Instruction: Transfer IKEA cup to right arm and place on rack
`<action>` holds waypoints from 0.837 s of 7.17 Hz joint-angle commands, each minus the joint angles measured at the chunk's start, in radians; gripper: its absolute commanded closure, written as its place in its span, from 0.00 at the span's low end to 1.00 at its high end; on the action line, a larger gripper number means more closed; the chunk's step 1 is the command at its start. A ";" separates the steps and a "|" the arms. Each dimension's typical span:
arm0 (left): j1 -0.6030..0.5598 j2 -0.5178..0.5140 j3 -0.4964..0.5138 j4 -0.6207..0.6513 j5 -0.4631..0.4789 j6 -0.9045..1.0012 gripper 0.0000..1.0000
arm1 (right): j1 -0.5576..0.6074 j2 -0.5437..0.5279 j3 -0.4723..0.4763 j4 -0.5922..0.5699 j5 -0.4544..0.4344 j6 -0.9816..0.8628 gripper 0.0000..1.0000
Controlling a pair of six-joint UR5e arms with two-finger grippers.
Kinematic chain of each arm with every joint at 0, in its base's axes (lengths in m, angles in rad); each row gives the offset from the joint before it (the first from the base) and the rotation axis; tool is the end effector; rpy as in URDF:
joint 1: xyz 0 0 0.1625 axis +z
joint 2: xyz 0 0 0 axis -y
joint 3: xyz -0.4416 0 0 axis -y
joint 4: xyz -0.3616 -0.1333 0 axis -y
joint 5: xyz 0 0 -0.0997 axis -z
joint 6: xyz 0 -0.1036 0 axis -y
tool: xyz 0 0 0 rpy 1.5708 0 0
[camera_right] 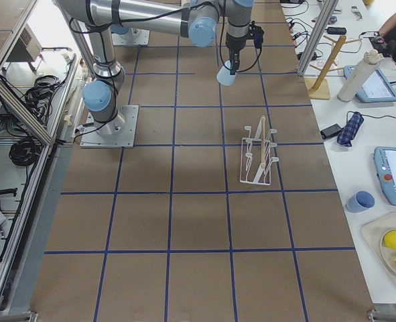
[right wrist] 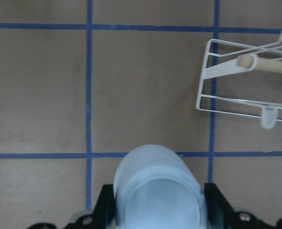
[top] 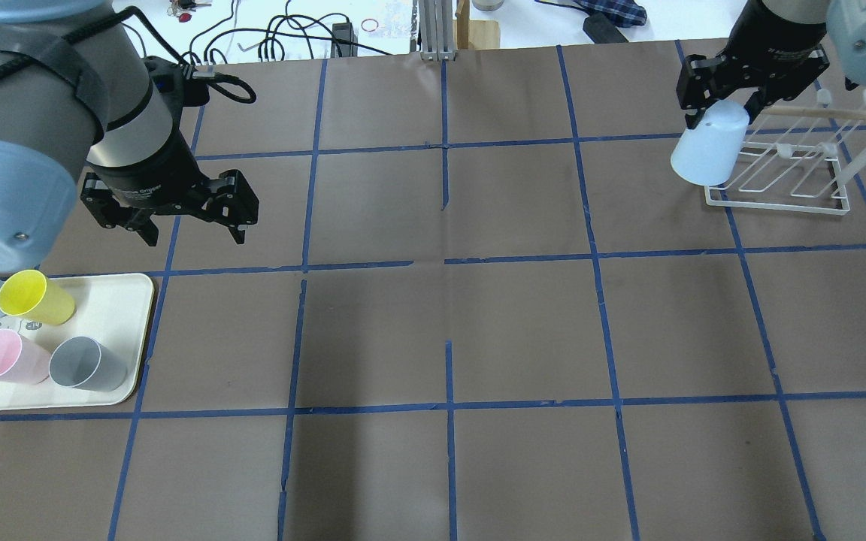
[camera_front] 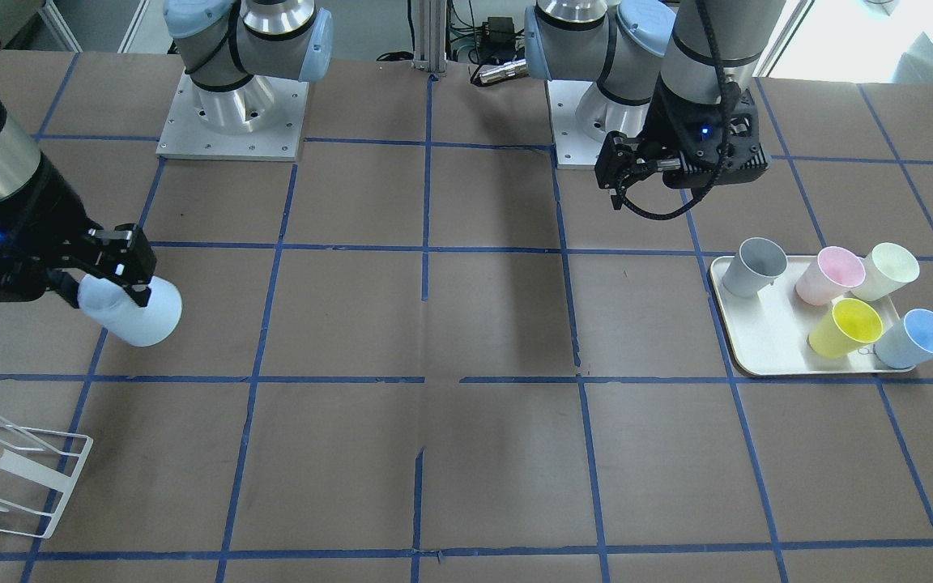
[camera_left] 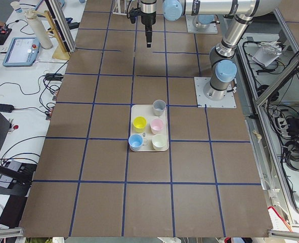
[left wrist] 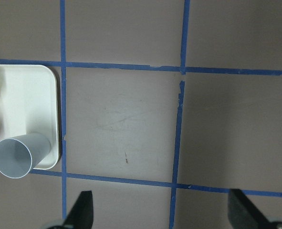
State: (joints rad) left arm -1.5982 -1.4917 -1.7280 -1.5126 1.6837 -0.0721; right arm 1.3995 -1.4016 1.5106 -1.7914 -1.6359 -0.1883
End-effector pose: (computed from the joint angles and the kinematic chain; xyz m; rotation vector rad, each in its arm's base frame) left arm -0.1332 -0.4197 0.4696 -0.0660 3.0270 0.0216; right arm 0.0319 -0.5580 0.4668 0.0204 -3.0539 0.1501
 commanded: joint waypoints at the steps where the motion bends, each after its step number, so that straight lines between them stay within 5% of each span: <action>1: 0.017 -0.001 -0.011 0.072 -0.091 0.021 0.00 | -0.090 0.035 0.000 -0.089 -0.059 -0.081 0.35; 6: 0.075 0.019 -0.022 0.085 -0.090 0.083 0.00 | -0.134 0.118 0.005 -0.184 -0.059 -0.164 0.35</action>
State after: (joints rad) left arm -1.5249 -1.4762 -1.7486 -1.4241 1.5919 0.0099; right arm 1.2667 -1.2954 1.5128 -1.9720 -1.6932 -0.3479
